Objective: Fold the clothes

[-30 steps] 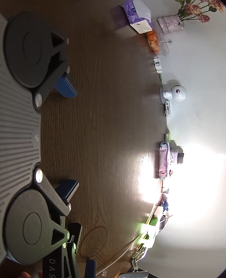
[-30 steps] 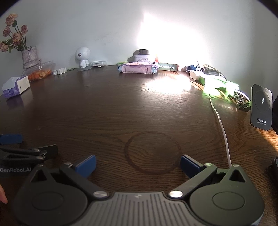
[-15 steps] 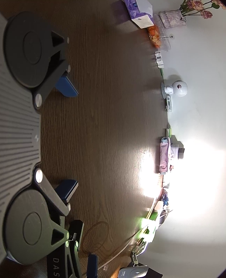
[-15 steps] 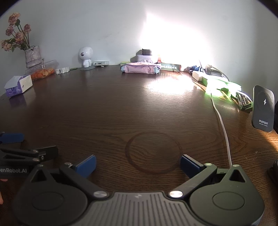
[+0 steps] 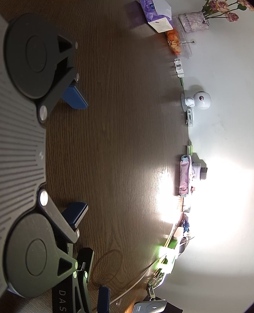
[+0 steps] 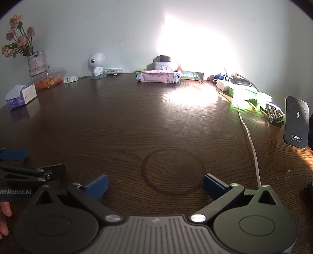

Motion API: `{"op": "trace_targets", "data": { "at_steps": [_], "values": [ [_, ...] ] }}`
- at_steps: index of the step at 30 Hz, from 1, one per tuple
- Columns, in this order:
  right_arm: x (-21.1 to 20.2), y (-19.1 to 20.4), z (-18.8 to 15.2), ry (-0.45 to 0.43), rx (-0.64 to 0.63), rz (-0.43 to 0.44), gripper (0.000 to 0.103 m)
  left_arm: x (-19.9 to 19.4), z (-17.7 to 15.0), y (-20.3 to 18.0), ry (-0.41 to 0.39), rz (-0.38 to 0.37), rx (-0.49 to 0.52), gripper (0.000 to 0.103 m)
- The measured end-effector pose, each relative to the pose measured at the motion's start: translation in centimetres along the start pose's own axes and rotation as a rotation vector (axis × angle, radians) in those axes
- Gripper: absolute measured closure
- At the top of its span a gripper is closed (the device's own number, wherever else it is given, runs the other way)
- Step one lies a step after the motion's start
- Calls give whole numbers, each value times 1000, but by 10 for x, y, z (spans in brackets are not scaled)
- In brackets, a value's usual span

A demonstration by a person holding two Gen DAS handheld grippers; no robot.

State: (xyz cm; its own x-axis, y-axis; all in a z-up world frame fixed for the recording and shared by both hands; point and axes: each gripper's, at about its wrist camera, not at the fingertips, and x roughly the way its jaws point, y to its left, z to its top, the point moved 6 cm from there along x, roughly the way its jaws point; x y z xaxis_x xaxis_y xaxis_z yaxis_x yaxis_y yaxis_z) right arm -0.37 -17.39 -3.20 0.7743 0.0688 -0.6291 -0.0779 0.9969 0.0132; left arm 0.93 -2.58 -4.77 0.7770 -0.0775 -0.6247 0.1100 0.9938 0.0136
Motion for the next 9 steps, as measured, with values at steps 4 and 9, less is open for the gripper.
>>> {"op": "trace_targets", "data": {
  "at_steps": [4,9],
  "values": [
    [0,0,0,0,0,0,0,0,0,0,0,0,0,1],
    [0,0,0,0,0,0,0,0,0,1,0,-1,0,1]
  ]
}}
